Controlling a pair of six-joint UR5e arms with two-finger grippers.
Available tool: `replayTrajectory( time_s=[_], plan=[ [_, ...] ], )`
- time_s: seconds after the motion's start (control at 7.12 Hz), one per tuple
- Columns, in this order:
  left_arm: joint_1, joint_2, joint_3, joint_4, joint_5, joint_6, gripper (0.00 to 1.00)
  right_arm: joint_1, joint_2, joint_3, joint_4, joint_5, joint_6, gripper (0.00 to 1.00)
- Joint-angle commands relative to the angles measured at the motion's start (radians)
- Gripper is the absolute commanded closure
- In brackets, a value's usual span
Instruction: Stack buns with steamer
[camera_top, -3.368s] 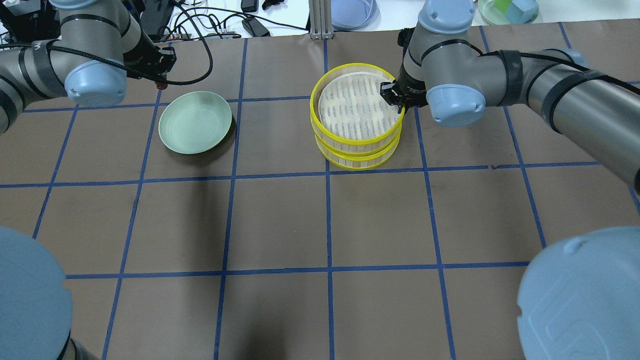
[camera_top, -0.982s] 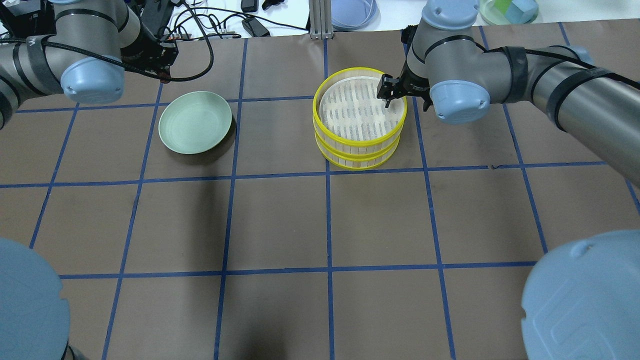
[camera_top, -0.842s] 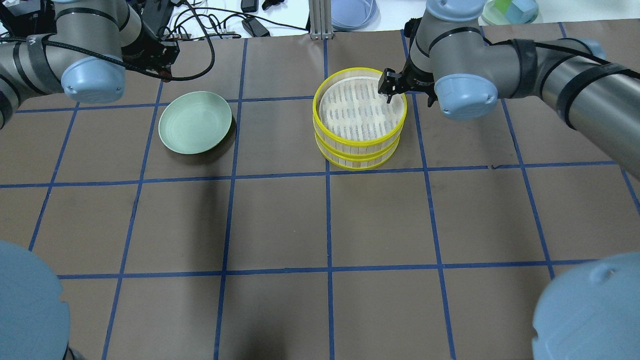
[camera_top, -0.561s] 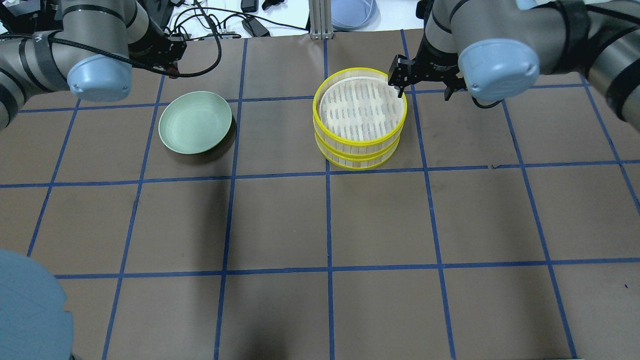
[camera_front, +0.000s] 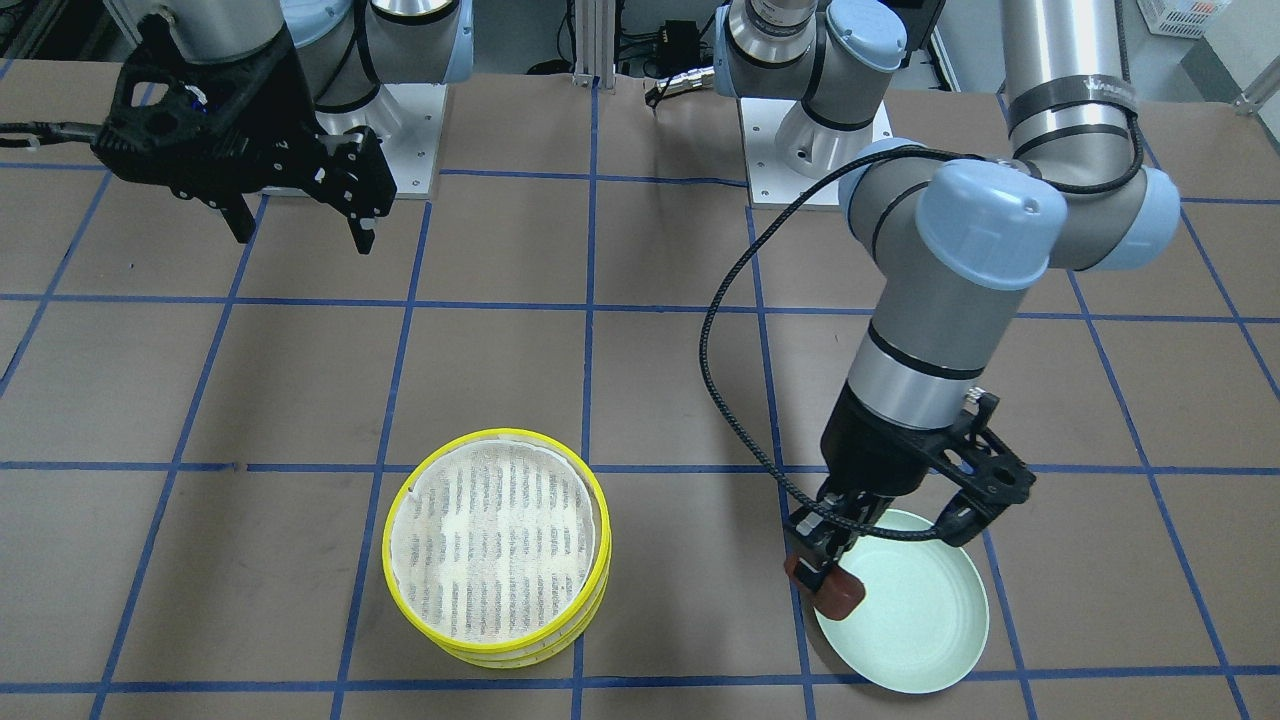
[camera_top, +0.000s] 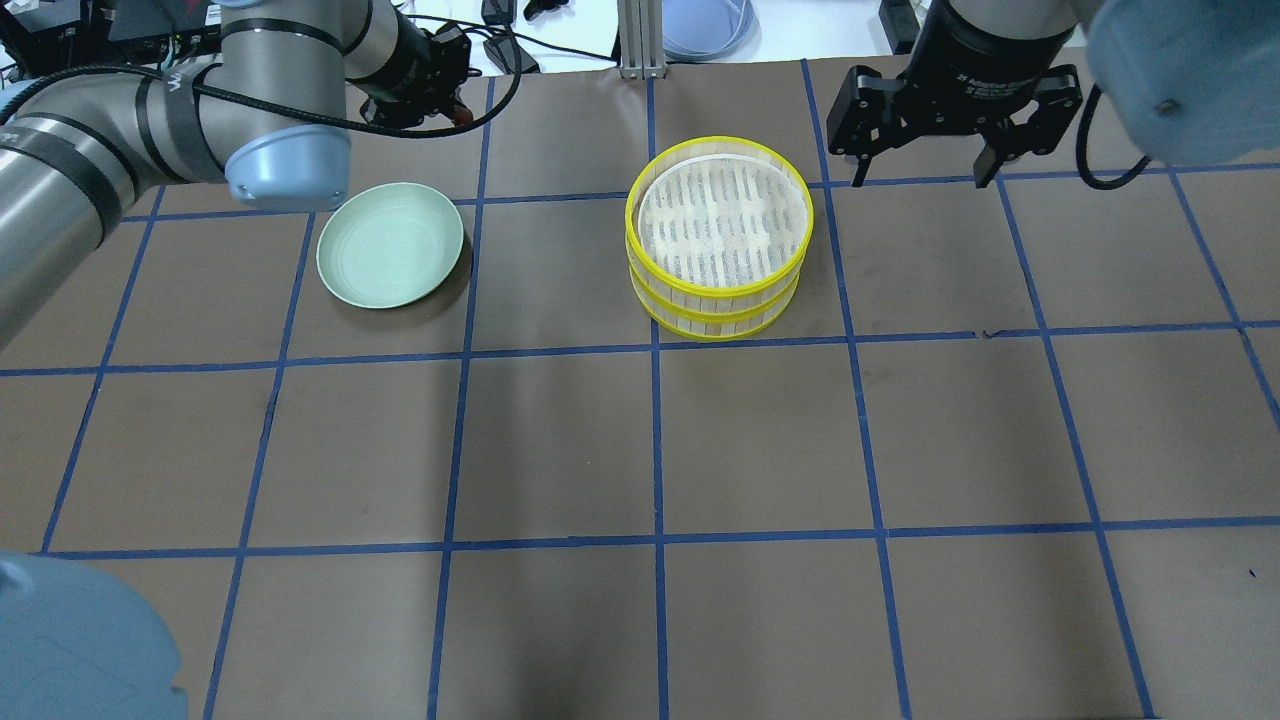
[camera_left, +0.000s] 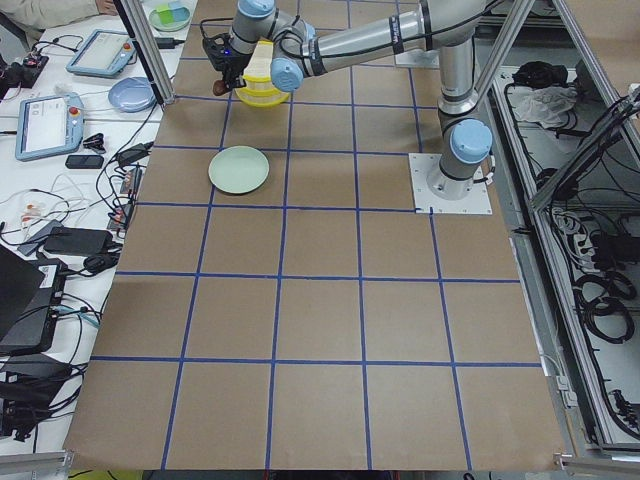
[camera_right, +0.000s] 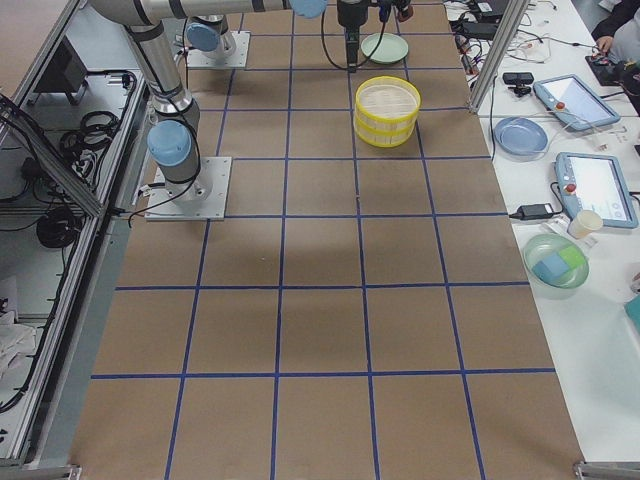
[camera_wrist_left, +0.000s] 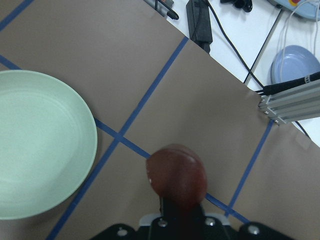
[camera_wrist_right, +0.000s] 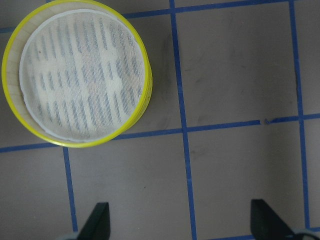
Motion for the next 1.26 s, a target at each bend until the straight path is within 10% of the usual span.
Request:
replayTrajectory(
  time_s=[0.0, 1.12],
  plan=[
    [-0.095, -0.038, -0.001, 0.119, -0.025, -0.197, 1.00, 0.001, -0.020, -0.014, 0.046, -0.004, -0.004, 0.00],
    [-0.319, -0.137, -0.080, 0.174, 0.091, -0.465, 1.00, -0.005, 0.012, -0.003, 0.000, 0.006, -0.085, 0.00]
  ],
)
